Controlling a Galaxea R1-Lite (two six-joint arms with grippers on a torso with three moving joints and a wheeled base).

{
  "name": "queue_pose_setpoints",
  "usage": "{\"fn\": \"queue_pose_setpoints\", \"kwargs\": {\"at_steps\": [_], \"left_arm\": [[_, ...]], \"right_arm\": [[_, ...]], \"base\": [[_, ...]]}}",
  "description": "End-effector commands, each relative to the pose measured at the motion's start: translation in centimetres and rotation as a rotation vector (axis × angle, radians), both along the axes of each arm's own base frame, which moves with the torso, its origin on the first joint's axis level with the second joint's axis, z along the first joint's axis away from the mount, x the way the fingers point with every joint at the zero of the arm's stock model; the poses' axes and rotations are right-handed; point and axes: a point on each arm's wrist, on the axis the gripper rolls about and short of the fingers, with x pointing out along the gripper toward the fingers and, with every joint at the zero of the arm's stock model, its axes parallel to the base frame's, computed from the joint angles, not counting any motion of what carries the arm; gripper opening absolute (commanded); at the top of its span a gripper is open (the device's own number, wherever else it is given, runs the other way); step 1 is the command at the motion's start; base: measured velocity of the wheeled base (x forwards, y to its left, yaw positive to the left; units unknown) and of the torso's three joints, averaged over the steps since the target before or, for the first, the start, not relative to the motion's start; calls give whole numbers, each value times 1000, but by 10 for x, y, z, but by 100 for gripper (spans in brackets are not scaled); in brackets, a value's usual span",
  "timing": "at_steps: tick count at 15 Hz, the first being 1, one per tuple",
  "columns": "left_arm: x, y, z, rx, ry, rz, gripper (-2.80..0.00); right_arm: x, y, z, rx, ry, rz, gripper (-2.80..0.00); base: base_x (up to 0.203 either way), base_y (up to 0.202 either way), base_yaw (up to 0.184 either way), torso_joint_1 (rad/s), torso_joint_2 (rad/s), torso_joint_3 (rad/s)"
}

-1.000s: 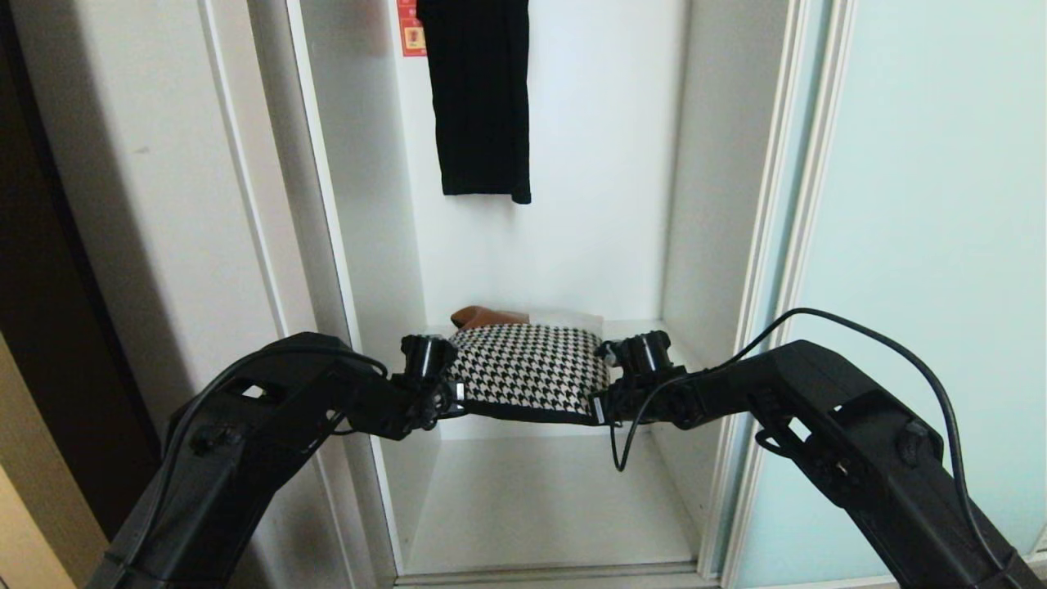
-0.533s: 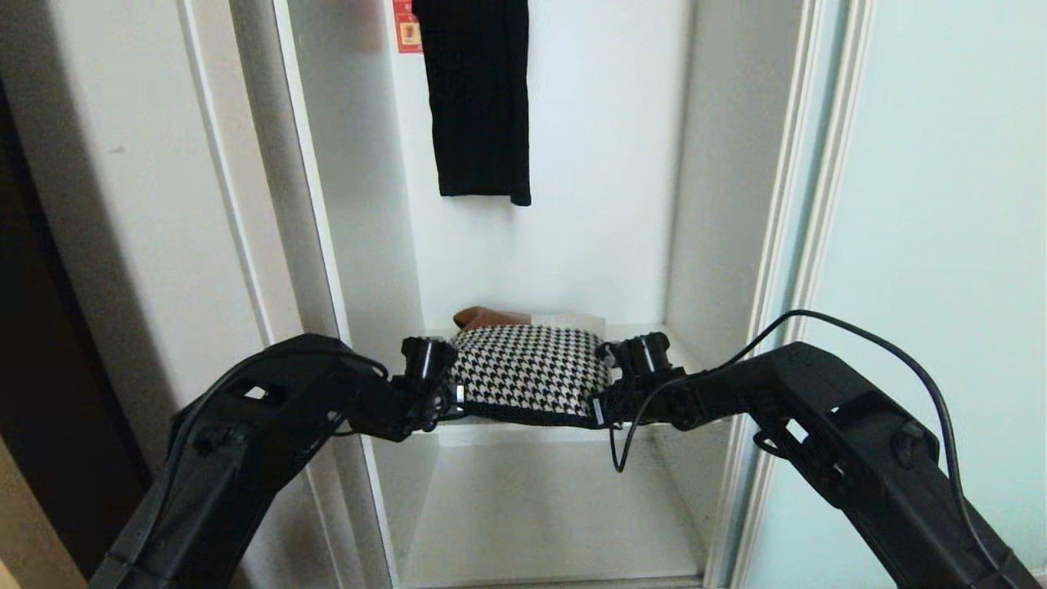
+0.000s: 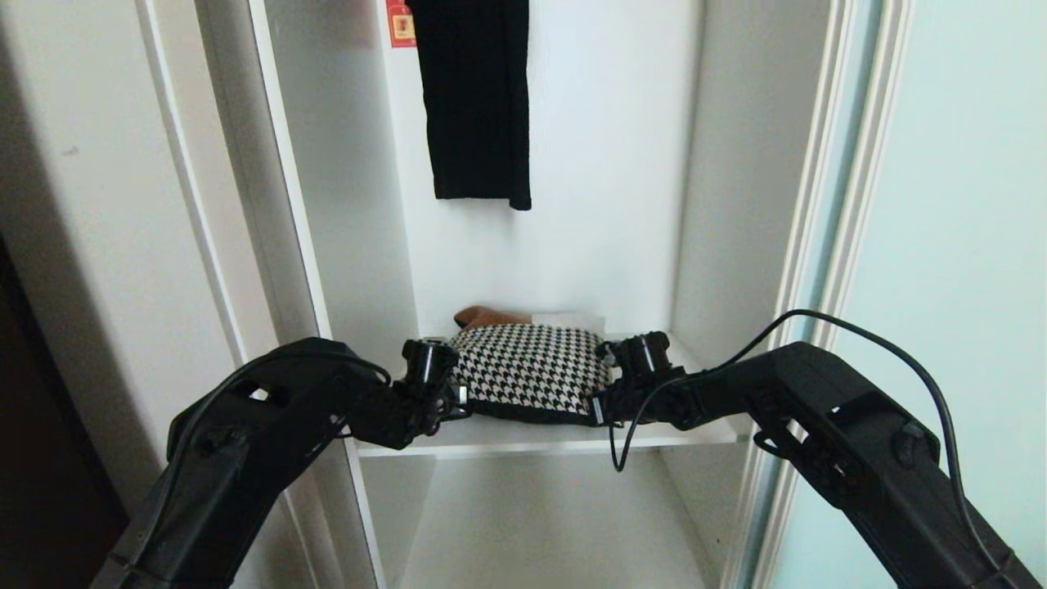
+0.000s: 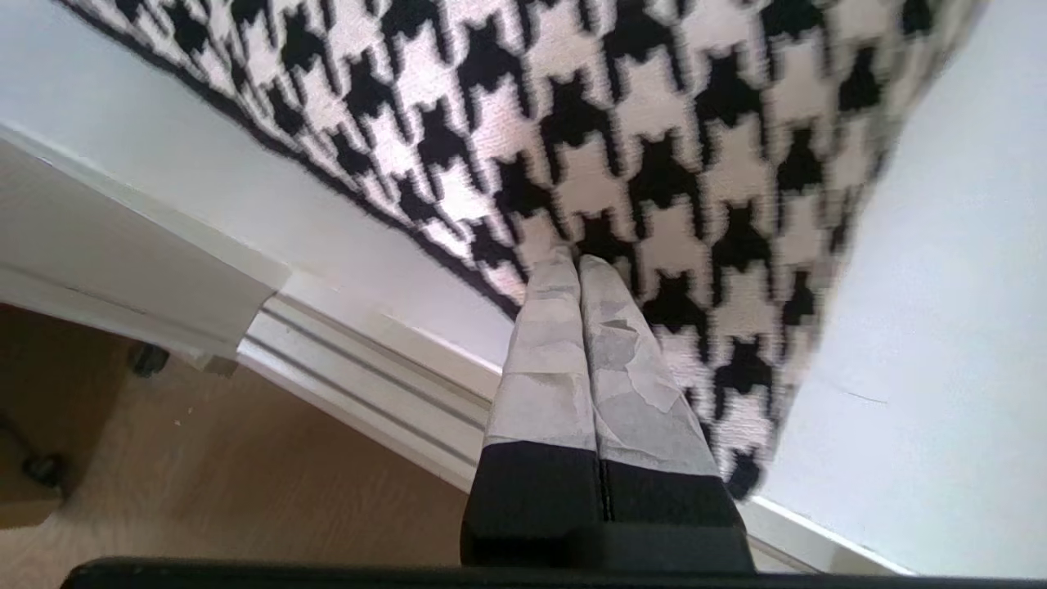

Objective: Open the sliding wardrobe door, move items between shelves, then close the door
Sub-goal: Place the pillow on the higher shelf

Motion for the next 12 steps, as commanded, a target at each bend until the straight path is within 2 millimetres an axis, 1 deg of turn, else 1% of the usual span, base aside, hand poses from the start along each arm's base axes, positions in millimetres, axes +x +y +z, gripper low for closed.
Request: {"fn": "queue_pose_setpoints", "kwargs": {"at_steps": [1,4,5,6,7,8,9,10,12], "left_arm": [[0,0,-1,15,-21,-8,-280],[-2,-1,1,14,-22,-8,-280],[-5,0,3,13,-21,-7,-280],[-11,2,6,14,-11,-7,-280],[-20,4,11,14,-5,-10,-280],[-29,5,18,14,-9,-14,-280],[-39,4,31,11,-29,-24,-280],[-44,2,43,6,-51,-30,-280],[-56,3,72,-3,-90,-31,-280]], "right_arm": [[0,0,0,2,-3,2,-280],[0,-1,2,3,-2,-1,-280],[0,-2,6,4,-5,-3,-280],[-1,-2,7,5,-4,-5,-280],[-3,-4,14,6,-4,-7,-280],[-8,-6,18,-1,5,-4,-280],[-15,-8,23,-12,18,1,-280],[-22,-8,28,-22,23,10,-280],[-34,-4,49,-38,-2,43,-280]], "base": [[0,0,0,0,0,0],[0,0,0,0,0,0],[0,0,0,0,0,0],[0,0,0,0,0,0],[0,0,0,0,0,0],[0,0,0,0,0,0],[0,0,0,0,0,0],[0,0,0,0,0,0],[0,0,0,0,0,0]]}}
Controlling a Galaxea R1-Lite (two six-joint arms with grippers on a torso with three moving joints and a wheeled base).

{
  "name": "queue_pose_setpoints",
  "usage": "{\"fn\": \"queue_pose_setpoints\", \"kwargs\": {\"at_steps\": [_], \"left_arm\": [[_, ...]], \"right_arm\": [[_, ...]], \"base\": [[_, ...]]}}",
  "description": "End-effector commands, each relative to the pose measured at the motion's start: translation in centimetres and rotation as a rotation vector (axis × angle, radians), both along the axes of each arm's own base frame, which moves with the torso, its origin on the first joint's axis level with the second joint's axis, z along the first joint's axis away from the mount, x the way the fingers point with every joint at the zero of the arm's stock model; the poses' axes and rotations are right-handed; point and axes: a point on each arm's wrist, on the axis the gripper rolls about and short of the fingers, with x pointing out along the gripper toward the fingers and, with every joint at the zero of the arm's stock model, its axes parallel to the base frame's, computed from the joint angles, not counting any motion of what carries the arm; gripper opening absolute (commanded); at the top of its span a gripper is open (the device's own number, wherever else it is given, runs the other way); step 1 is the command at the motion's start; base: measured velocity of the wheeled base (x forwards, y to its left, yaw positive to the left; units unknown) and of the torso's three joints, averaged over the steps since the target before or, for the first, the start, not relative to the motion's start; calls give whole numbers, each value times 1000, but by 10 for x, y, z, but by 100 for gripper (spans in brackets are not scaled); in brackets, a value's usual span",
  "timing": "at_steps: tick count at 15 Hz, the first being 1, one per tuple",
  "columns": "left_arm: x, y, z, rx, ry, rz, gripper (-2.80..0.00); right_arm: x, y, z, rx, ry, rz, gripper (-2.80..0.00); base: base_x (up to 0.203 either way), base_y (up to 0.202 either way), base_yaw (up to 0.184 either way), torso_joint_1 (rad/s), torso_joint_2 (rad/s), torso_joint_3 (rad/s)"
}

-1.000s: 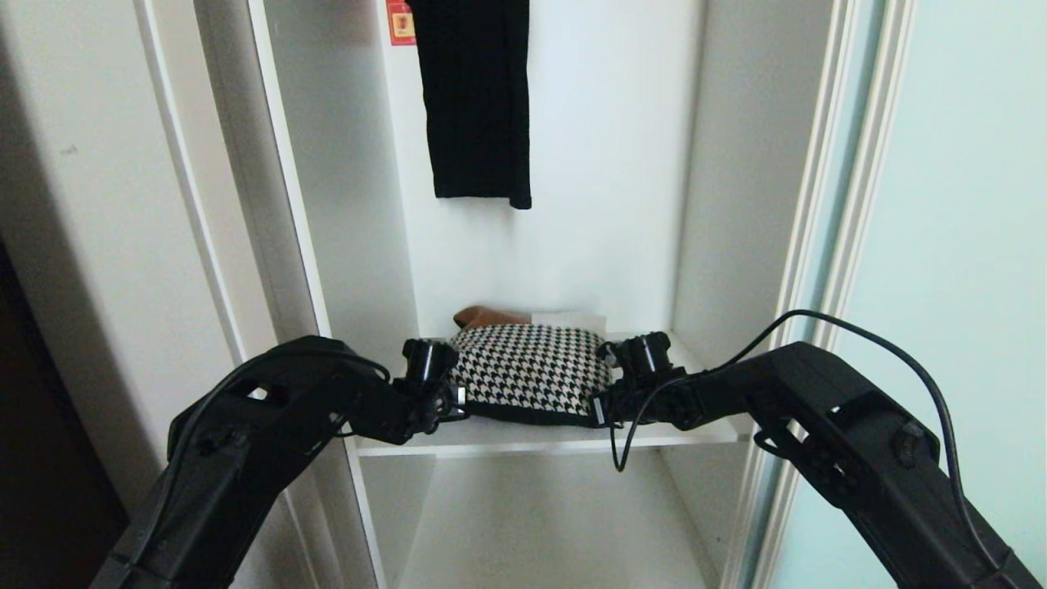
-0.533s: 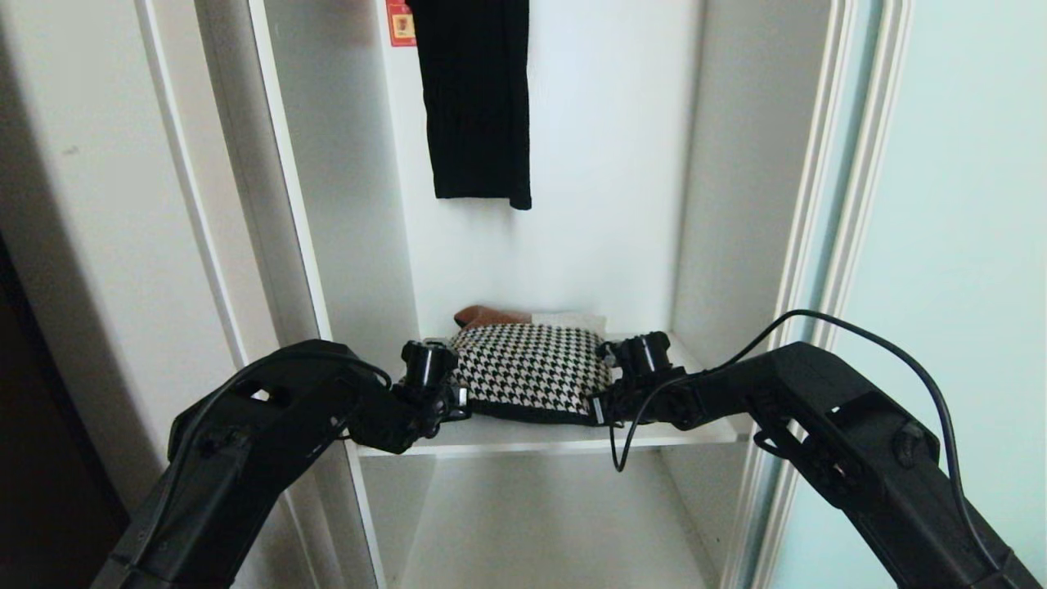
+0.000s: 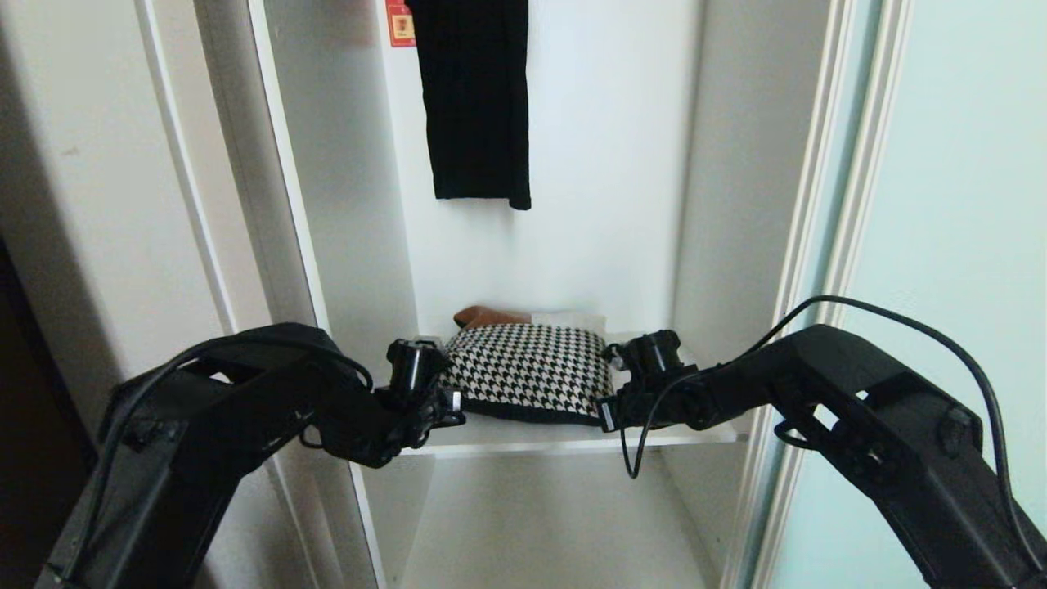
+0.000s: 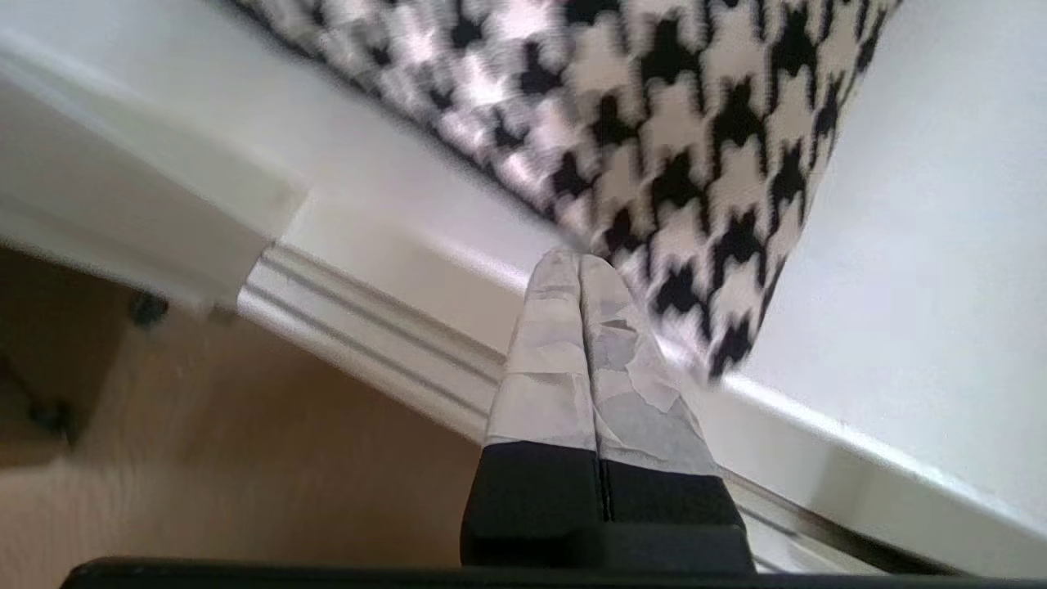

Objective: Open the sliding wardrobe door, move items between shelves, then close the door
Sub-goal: Place the pillow on the higher shelf

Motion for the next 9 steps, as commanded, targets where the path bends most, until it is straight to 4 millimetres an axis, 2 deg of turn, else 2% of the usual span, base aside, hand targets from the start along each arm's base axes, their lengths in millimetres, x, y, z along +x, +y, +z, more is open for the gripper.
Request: {"fn": "queue_pose_setpoints", "kwargs": {"at_steps": [1,5,7,9], "left_arm": [[-17,3,55,-28,-85,2,-280],[-55,12,96,-17,-129,101,-280],[-77,19,104,4,-131,154,-280],[-101,26,128,-4,-188,169,-280]], "right_arm": [[-13,5,42,13,-54,27,-280],[-45,-1,70,-13,-26,27,-280],[-70,-9,80,-27,0,29,-280],[-99,-17,85,-40,26,40,-280]], "base": [[0,0,0,0,0,0],[0,0,0,0,0,0],[0,0,0,0,0,0],[0,0,0,0,0,0]]}}
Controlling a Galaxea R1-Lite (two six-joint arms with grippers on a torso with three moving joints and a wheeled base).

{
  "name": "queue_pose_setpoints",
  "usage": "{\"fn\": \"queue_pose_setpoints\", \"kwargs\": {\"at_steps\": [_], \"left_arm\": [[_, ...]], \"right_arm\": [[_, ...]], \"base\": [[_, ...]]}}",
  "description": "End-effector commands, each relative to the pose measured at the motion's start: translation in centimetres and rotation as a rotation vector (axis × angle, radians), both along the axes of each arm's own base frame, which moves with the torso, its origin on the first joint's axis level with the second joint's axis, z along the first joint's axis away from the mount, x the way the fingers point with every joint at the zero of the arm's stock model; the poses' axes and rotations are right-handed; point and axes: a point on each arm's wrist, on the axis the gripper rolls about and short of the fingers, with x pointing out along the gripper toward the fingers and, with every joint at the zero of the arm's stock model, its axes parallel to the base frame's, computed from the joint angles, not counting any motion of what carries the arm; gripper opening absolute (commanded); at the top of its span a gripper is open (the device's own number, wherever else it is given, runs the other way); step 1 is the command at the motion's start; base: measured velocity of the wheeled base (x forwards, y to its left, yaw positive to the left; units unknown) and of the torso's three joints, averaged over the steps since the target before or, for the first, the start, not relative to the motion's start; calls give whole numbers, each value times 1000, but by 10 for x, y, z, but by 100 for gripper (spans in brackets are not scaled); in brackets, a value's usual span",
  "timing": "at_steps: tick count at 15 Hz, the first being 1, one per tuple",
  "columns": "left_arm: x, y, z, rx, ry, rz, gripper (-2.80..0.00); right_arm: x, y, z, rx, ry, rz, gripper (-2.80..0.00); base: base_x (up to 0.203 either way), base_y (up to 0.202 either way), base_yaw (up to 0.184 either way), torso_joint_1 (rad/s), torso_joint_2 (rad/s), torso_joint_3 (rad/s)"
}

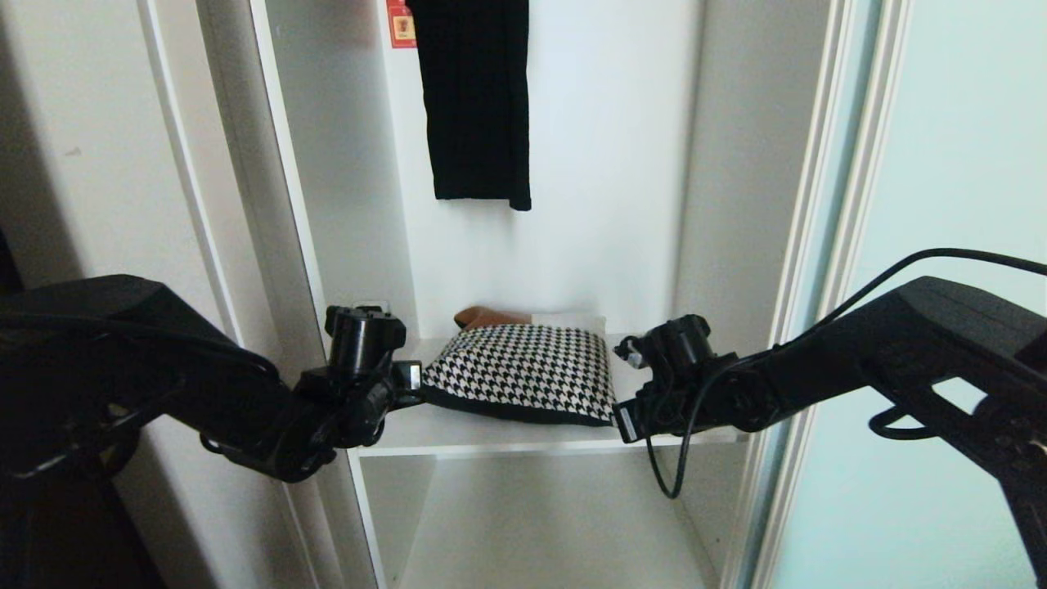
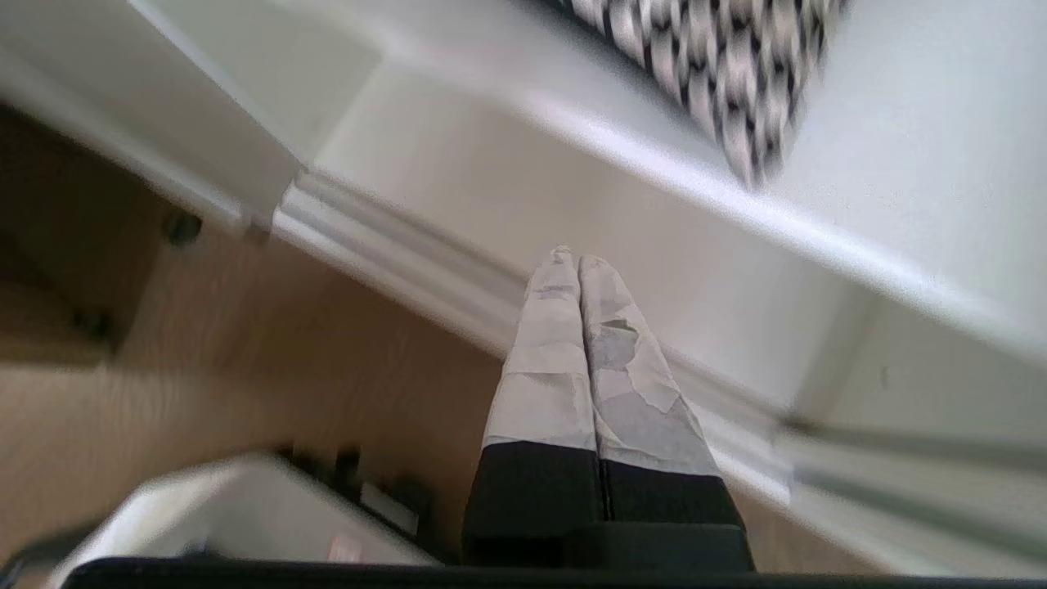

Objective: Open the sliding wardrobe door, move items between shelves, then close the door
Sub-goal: Place the pillow on the higher shelf, then close the door

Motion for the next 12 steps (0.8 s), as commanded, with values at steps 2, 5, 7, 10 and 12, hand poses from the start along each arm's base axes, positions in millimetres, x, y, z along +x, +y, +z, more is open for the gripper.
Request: {"fn": "queue_pose_setpoints", "kwargs": {"at_steps": [2,5,7,10,12], "left_arm": [[-50,16,55,-13,-122,14,-280],[-96,33,83,52,-193,128,-280],[-128,45,100,69,-250,194,-280],[-186,64,112,80,-316,224,-280],[-220,77,110,106,-341,256,-280]], "right_arm": [[-59,-15,36,20,-43,27,-280],[-117,-29,69,50,-138,45,-280],[-156,-39,84,59,-181,40,-280],[-216,-55,88,66,-202,36,-280],[-245,-68,90,76,-236,29,-280]], "base": [[0,0,0,0,0,0],[0,0,0,0,0,0],[0,0,0,0,0,0],[0,0,0,0,0,0],[0,0,0,0,0,0]]}}
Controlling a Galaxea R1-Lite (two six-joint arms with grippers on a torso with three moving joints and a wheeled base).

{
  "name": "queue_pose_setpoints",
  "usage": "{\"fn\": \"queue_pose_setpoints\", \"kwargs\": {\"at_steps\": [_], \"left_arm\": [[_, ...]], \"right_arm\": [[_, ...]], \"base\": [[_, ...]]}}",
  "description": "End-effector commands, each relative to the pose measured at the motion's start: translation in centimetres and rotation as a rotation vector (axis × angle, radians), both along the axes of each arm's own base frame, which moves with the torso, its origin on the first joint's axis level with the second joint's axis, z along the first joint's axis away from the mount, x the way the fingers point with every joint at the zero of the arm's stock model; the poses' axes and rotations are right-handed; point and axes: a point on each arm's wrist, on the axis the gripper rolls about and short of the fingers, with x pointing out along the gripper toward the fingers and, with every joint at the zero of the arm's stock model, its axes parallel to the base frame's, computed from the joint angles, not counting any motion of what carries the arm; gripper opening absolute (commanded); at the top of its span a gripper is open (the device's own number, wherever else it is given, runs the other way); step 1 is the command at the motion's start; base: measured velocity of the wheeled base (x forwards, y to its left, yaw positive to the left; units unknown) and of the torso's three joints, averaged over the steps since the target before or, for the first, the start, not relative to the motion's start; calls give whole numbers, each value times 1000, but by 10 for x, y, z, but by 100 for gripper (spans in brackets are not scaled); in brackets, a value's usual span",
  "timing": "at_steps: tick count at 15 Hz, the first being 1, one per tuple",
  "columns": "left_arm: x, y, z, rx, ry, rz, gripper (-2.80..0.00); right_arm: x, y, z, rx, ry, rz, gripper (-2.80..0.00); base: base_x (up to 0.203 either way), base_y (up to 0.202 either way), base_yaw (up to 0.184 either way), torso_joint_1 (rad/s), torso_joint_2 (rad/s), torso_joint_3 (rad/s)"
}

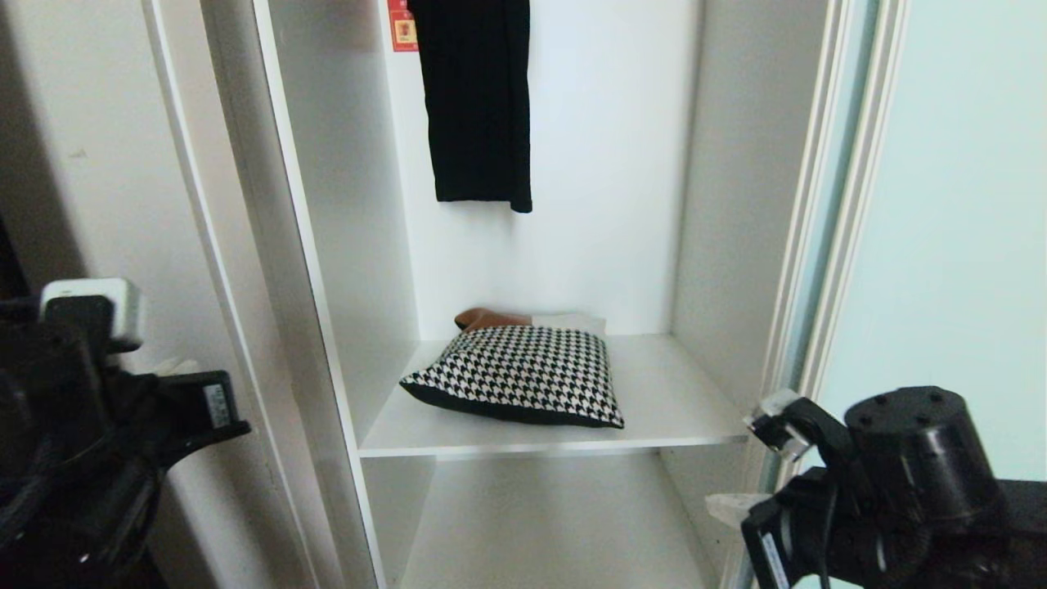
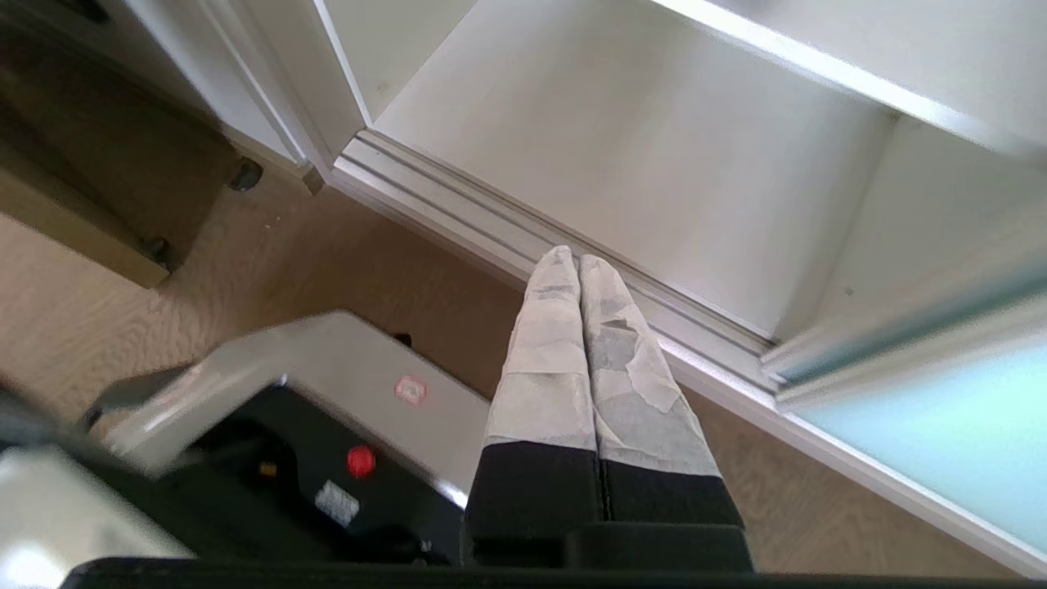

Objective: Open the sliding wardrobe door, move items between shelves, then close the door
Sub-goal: Close the door

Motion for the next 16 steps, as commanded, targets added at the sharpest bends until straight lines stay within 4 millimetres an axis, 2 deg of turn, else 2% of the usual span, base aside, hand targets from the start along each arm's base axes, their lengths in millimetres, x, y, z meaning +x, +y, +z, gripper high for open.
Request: {"fn": "queue_pose_setpoints", "kwargs": {"at_steps": [1,3,6,9,14,15,16], "left_arm": [[-54,19,12,-14,-121,50,-280],[-82,30,4,-7,-131,102,-280],[-124,46,-22,-4,-154,185,-280],[-153,54,-41,-2,-170,237,-280],[-190,58,-82,-33,-146,332,-280],[-193,57,-86,-47,-160,308,-280],[-195,55,-88,-63,-173,213,-280]], "right_arm": [[-42,-21,18,60,-100,11,-280],[-63,-33,19,77,-139,15,-280],[-85,-51,12,91,-170,5,-280],[-89,-66,18,120,-230,-70,-280],[-91,-68,21,135,-251,-68,-280],[-90,-67,23,139,-252,-71,-280],[-90,-68,21,134,-246,-75,-280]], "base": [[0,0,0,0,0,0],[0,0,0,0,0,0],[0,0,0,0,0,0],[0,0,0,0,0,0],[0,0,0,0,0,0],[0,0,0,0,0,0],[0,0,0,0,0,0]]}}
